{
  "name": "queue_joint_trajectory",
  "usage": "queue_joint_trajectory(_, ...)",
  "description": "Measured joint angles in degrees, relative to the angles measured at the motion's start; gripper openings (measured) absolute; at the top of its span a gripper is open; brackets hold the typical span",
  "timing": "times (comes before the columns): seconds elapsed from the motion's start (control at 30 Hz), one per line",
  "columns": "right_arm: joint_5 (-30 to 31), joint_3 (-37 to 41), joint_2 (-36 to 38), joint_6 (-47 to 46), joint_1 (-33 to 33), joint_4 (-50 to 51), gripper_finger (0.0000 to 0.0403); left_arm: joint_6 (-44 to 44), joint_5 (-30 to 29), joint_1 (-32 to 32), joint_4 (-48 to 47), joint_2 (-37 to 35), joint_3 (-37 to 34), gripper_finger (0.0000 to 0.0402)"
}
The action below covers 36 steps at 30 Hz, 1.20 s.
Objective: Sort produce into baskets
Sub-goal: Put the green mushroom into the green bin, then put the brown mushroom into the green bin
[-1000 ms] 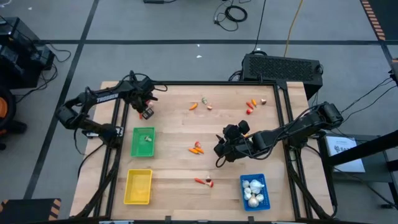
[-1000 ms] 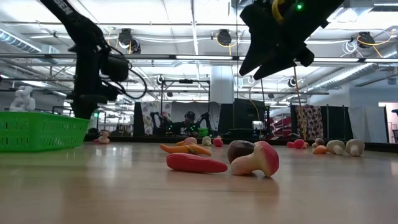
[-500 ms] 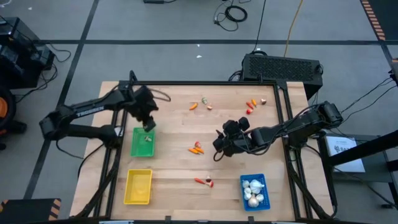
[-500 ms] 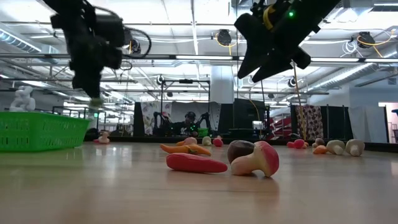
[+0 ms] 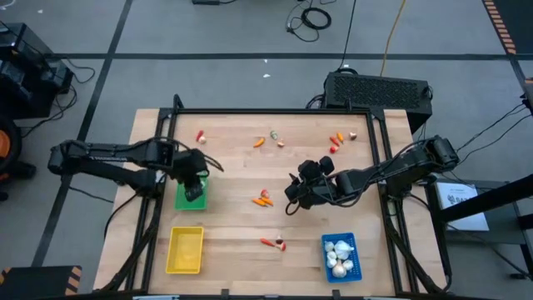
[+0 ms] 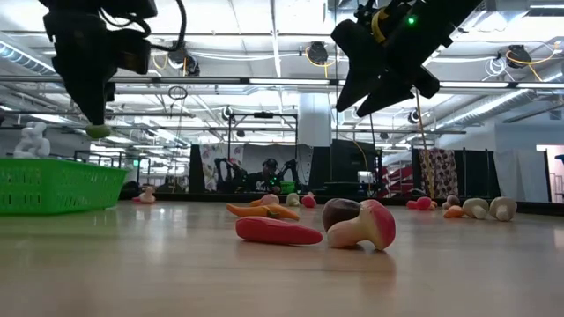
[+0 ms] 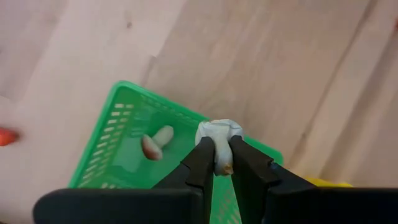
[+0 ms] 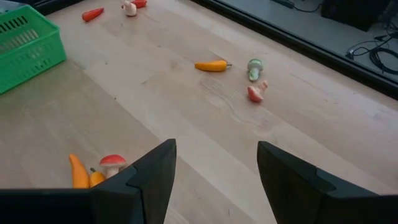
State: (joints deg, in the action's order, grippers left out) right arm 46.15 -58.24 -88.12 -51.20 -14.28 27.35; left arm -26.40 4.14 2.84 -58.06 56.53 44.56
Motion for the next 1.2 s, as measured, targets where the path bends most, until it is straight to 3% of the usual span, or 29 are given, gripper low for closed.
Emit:
queue_joint_trajectory(0.17,0.0,0.0,0.0,-0.05,0.0,-0.19,0.0215,-0.32,-4.47,-3.49,-0.09,0.22,-0.02,0.0052)
queue_joint_trajectory(0.77,0.02,0.0,0.0,-0.14,0.0,-0.17,0.0215,-0.04,-6.32,-7.48,-5.4,0.24,-0.07,0.0054)
queue_joint_trajectory(1.2,0.04,0.0,0.0,-0.13,0.0,-0.17,0.0215,1.19,-8.81,-9.03,-5.34,0.4,-0.07,0.0181)
